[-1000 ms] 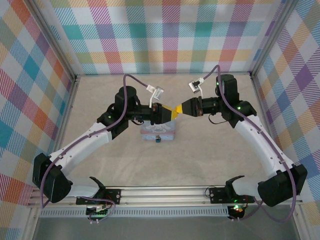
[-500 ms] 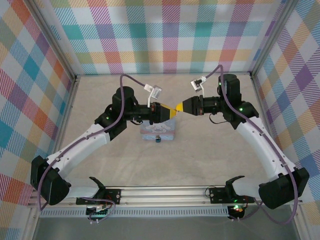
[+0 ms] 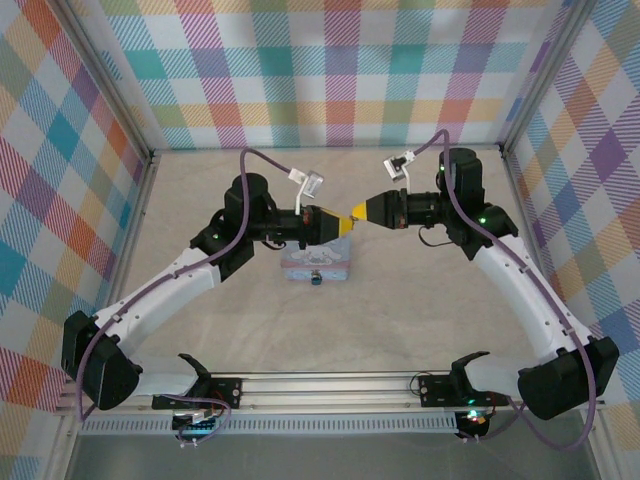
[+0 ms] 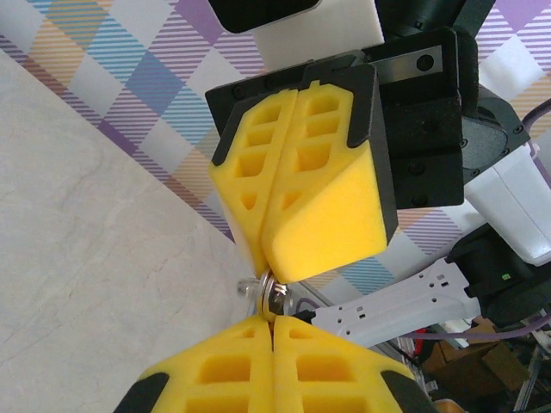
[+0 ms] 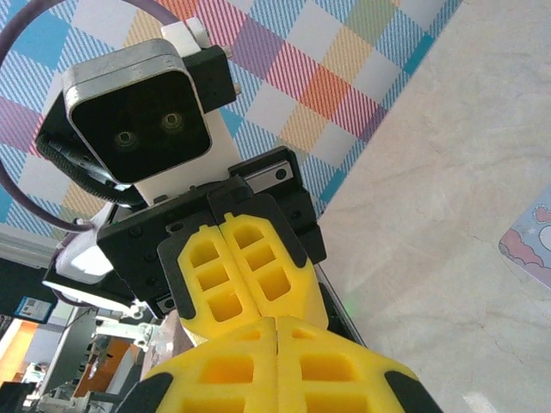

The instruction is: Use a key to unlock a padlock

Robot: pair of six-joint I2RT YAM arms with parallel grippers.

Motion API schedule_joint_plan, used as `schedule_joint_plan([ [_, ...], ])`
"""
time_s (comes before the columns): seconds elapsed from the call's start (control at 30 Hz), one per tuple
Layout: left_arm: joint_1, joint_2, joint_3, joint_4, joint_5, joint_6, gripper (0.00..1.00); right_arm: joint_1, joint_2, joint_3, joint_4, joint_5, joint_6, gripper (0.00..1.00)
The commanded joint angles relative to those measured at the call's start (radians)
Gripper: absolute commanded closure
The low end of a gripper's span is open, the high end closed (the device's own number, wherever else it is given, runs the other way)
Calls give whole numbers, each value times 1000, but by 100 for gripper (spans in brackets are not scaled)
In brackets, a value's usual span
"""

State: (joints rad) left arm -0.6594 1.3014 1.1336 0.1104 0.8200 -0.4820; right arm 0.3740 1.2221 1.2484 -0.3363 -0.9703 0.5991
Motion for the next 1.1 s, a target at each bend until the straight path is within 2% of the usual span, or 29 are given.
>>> schedule_joint_plan([
  [0.0,-9,5,-3,40,14,5,100,0,-24,-18,21,3,-2,87],
  [0.03,-9,5,-3,40,15,6,100,-1,-28,-20,20,10,1,74],
  [0.1,-9,5,-2,37,13,7,100,-1,-38,-24,13,30,-5,61],
  [0.23,-9,5,4,36,10,8,100,-3,-34,-28,2,27,-11,52],
  [0.37,-9,15,12,31,11,8,100,-2,-30,-31,12,3,-6,57],
  [0.57,-9,25,15,33,8,6,100,8,-19,-21,5,-27,-13,58],
  [0.73,-9,32,21,34,7,2,100,13,1,-4,-32,-23,-37,75],
  [0.9,-9,36,29,22,0,5,100,22,13,10,-58,-20,-65,97],
  [0.93,-9,36,31,21,1,6,99,21,11,11,-64,-9,-70,98],
  [1.03,-9,33,34,0,-17,13,76,20,5,11,-70,22,-79,99],
  [1.07,-9,29,32,-10,-22,19,74,19,4,11,-66,25,-76,99],
])
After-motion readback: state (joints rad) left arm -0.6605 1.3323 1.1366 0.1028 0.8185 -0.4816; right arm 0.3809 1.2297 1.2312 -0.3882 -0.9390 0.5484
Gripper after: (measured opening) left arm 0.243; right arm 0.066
